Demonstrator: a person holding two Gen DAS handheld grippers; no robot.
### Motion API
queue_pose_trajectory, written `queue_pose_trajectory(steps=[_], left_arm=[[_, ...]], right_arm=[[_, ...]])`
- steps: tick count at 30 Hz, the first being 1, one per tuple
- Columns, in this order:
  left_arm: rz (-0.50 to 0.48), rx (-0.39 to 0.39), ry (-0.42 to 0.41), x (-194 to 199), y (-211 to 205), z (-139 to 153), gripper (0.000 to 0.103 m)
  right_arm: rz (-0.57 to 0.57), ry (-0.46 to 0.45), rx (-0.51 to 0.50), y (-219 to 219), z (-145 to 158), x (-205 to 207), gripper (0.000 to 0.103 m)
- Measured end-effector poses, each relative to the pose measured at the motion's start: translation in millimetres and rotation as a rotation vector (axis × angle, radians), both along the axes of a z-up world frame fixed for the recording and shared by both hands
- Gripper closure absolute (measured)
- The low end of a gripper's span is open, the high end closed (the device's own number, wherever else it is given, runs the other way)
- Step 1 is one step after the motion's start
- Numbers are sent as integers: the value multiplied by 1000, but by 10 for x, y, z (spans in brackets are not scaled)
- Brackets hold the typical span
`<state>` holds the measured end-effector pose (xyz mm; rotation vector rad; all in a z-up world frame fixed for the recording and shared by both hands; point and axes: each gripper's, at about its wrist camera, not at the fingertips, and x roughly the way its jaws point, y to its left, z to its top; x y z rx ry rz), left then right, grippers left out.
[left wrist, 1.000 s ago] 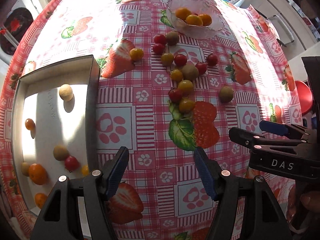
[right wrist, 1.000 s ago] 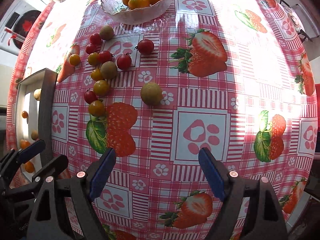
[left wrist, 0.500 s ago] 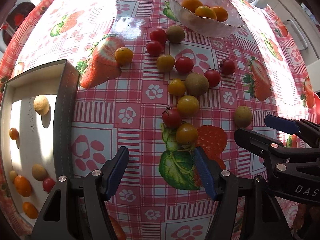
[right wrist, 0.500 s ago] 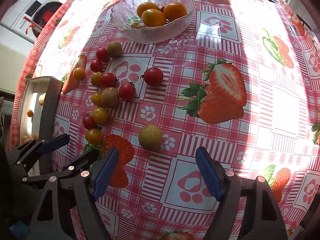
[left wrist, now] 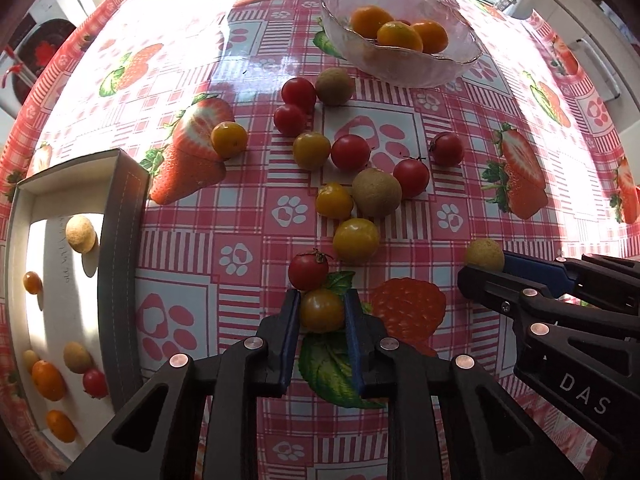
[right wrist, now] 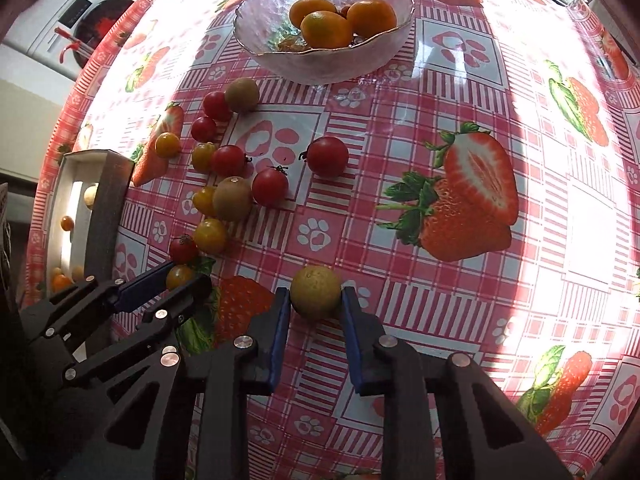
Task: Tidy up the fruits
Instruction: 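Grasp a yellow cherry tomato with the left gripper while the right grasps a greenish-yellow fruit, then carry the yellow tomato and greenish-yellow fruit over the tray with both grippers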
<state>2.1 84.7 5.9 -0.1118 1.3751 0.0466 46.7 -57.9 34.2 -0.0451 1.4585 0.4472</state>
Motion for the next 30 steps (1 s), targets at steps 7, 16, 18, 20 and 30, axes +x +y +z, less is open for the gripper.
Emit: queue_pose_trajectory(steps=[7,16,18,20,30], left_arm=[[-13,-79,-11,-62,167,99,80],[-39,-103,-41,-349,399,409,80],[-40,-106,-45,-435,439,462,80],[-43,-103,-51,-546,498,532,80],[0,-90,-59,-1063,961,700,80]], right_arm=[[-37,13,27,-170,68,-142,75],[-32,21,46,-146,203,-423,75],[-29,21,51,-100,246,-482,75],[-22,23,54,-40,285,-531,75],[48,26,64,518,411,-817,75]])
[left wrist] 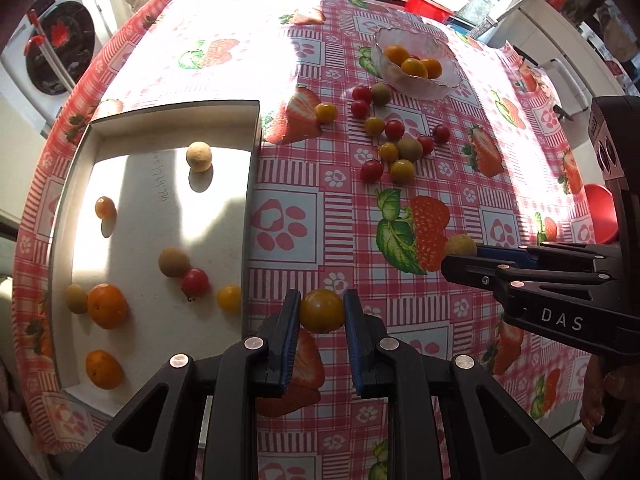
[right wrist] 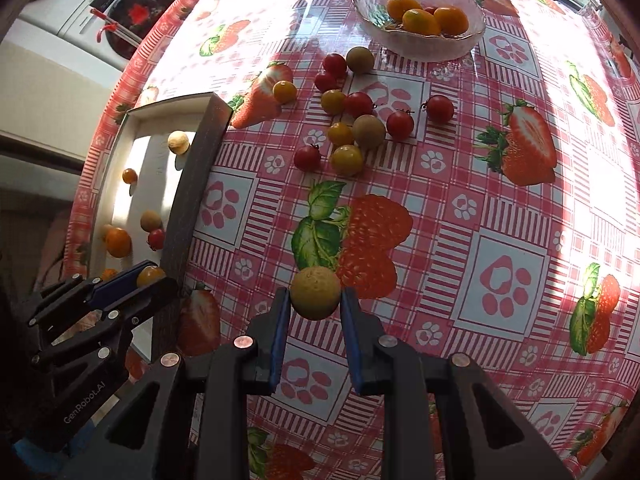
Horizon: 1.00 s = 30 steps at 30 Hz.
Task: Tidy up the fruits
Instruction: 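Carry the yellow tomato and greenish-yellow fruit over the tray with both grippers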
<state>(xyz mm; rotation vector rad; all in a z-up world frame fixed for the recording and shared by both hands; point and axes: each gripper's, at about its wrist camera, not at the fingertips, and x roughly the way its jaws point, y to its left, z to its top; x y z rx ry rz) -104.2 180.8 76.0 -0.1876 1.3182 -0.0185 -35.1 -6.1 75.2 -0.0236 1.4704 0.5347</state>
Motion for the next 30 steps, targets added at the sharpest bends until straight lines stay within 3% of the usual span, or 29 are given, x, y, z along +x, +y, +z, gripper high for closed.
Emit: queue_pose_trajectory(steps=[15,23,30], left_arm=[[144,51,55,-553,870,-225,80],[146,69,85,-686,1042,-467,80],[131,56,97,-748,1054,-588,80]], right_arm=[[193,-4,35,1194,88,-375,75],[274,65,30,1643,-209,-589,75],[322,113,-35,1870,-464,-726,75]])
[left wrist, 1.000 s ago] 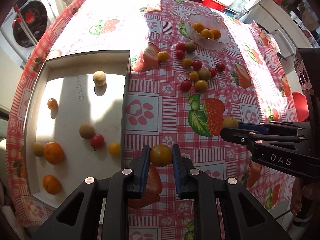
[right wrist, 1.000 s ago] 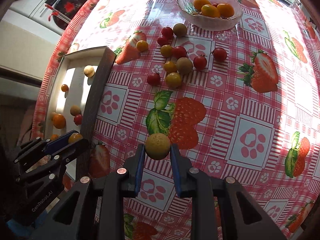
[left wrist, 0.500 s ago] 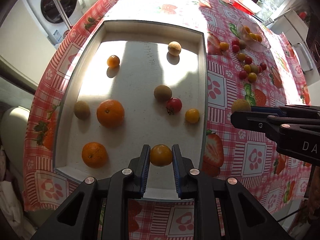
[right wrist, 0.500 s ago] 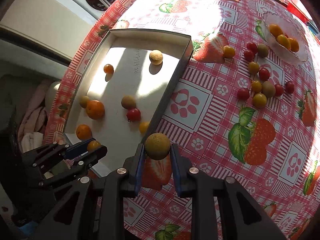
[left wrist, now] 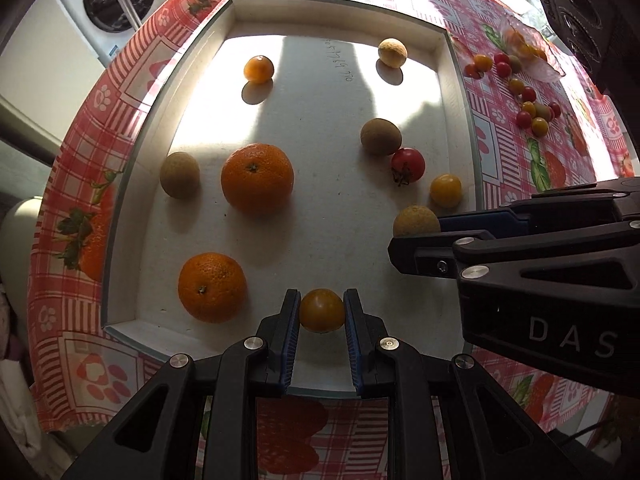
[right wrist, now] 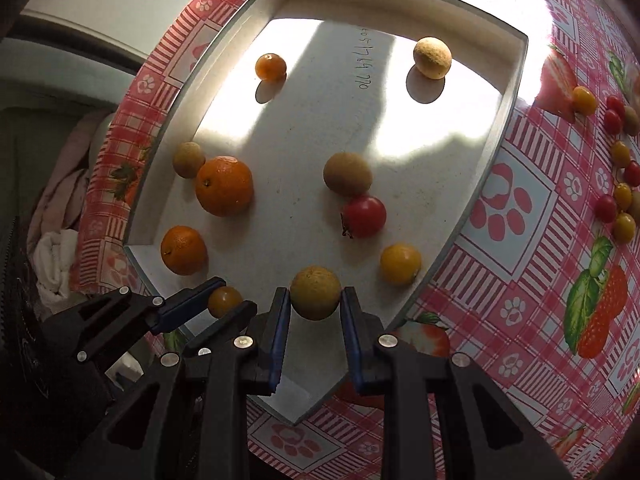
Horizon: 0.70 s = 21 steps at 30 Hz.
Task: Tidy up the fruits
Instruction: 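Carry the yellow tomato and greenish-yellow fruit over the tray with both grippers, then open both grippers to release the fruits into the tray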
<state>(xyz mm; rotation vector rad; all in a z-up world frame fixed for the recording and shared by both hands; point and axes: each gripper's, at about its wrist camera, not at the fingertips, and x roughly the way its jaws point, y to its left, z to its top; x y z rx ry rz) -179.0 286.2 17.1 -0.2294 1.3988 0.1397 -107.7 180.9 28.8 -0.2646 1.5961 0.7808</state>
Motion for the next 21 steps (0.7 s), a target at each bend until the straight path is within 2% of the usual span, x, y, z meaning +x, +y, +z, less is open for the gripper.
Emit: queue_pose_trajectory(steps=[12,13,14,15,16,21], left_arm=[[14,-4,18,-19,-5,-91,78],[17,-5,19,-16,0,-91,71],[23,2,19,-24,18,-94,47],[29,5,5,-28,15,-56,33],[32,12,-10,-44,16,-29,32],[52,9,0,-56,82,-1,32]], right_arm=[[36,-1,-52,143,-138,-87,74],[36,2,-51,162,-146,-90,71],[32,8,-47,195,-166,-88,69],[28,11,-43,243,-169,-87,63],[27,9,-41,254,-164,-92,54],[23,10,-13,356,-93,-114,39]])
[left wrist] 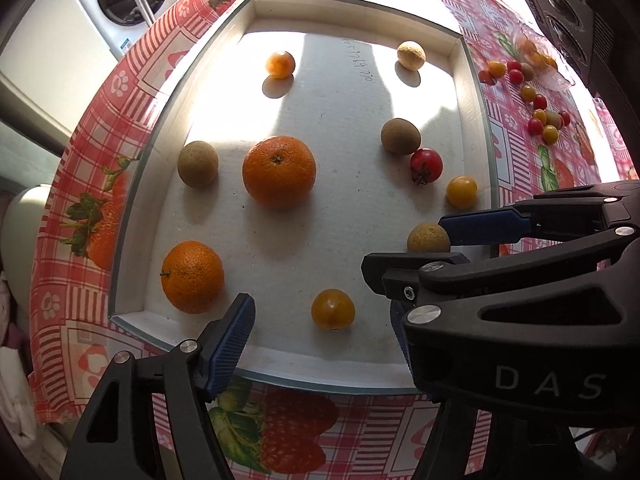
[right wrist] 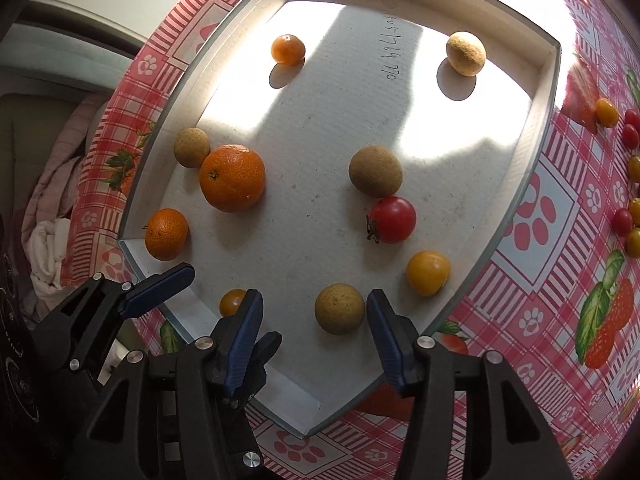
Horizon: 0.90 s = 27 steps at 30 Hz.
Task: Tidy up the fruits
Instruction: 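Open both grippers to release the fruits into the tray, then move both open grippers back toward the remaining tomatoes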
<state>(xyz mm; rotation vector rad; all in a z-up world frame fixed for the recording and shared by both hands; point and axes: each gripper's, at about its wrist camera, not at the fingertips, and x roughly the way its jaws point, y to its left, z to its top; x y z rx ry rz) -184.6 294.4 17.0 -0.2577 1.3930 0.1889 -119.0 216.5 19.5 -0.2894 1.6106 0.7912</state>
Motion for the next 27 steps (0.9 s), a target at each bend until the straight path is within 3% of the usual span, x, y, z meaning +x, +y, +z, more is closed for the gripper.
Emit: queue_pose_trajectory(steps=[4,7,16,27], left_arm=[[40,-24,3,-23,170,96,32],[36,-8,5,-35,201,192,32],[-20,4,-16,30,46,475,32],[-182,-37,-38,543,-784,628,32]], right_arm=[[-13,3,37,-1,161,29,20],[-32,-16,48,-25,308,51,17],[-195,-43,34,-665,502,225,16],[-421,-46,-64,-1895,416,465,16]])
